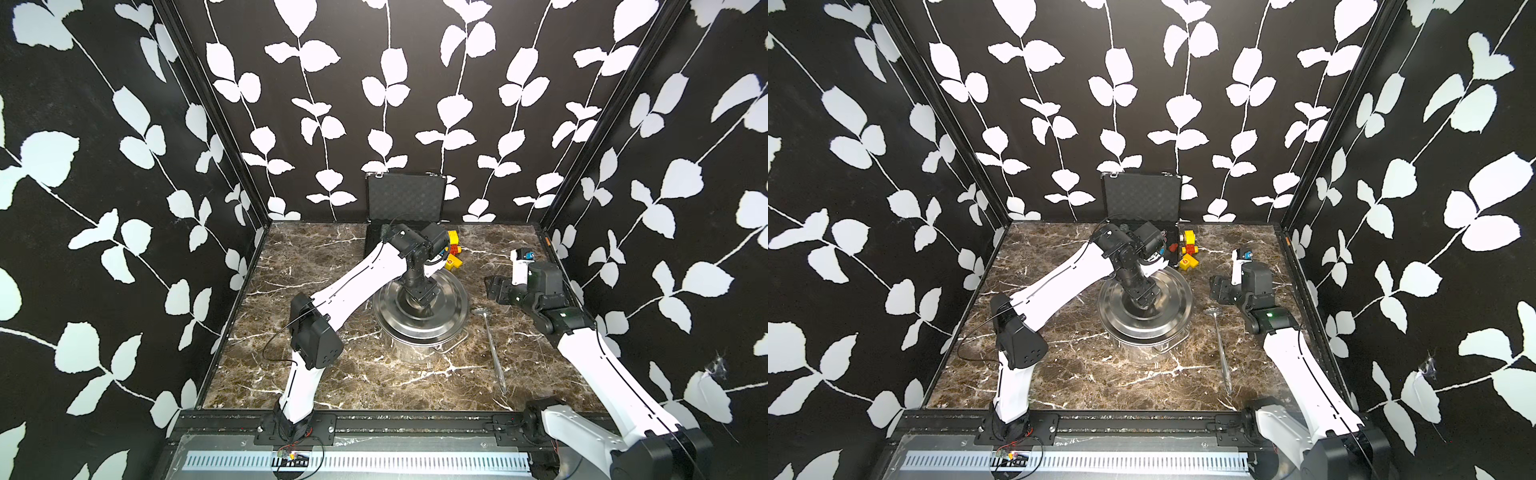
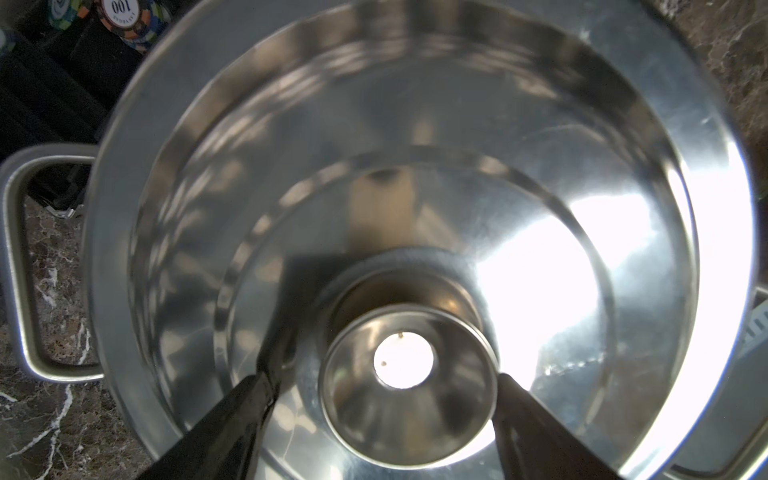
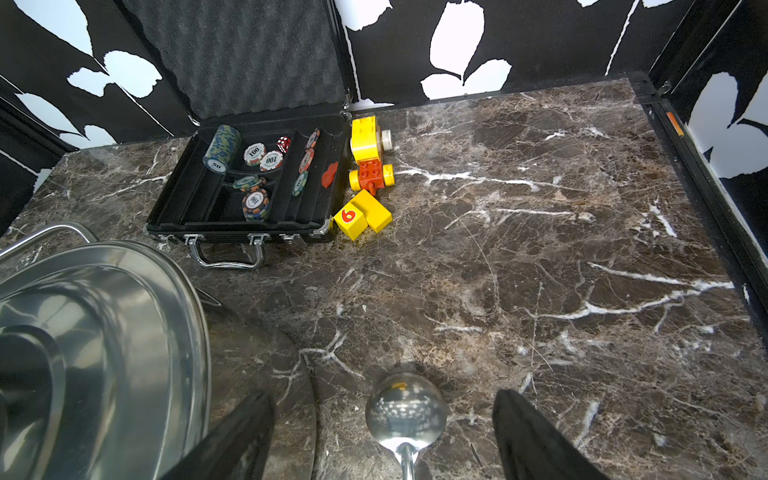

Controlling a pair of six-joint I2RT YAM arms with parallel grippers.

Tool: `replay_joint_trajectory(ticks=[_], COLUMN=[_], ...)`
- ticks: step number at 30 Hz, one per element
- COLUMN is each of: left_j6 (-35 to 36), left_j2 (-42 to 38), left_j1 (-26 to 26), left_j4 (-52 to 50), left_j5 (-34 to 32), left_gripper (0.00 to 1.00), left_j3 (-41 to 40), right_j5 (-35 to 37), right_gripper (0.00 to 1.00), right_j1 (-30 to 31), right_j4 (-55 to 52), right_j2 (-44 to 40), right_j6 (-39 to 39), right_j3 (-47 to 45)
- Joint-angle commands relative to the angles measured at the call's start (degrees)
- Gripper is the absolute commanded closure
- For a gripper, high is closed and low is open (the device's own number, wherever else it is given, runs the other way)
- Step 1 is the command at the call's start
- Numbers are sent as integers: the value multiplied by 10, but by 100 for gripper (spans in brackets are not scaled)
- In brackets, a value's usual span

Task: Stir the soup with a spoon
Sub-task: Pick up the lid from the pan.

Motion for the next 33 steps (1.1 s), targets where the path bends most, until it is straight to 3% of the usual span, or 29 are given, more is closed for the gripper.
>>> replay_joint_trajectory(ticks=[1, 23, 33], left_j6=[9, 10, 5], left_j2=[6, 6, -5], left_j1=[2, -4, -4], left_j4=[-4, -31, -32], left_j5=[24, 15, 17], left_gripper=[16, 50, 80], left_j3=[11, -28, 0], right_j5=[7, 11, 10], right_gripper=[16, 16, 16], right_j1=[2, 3, 2], right_j4=[20, 23, 25], right_j2=[-1, -5, -1], right_j6=[-6, -5, -3], right_j3=[-8, -11, -9])
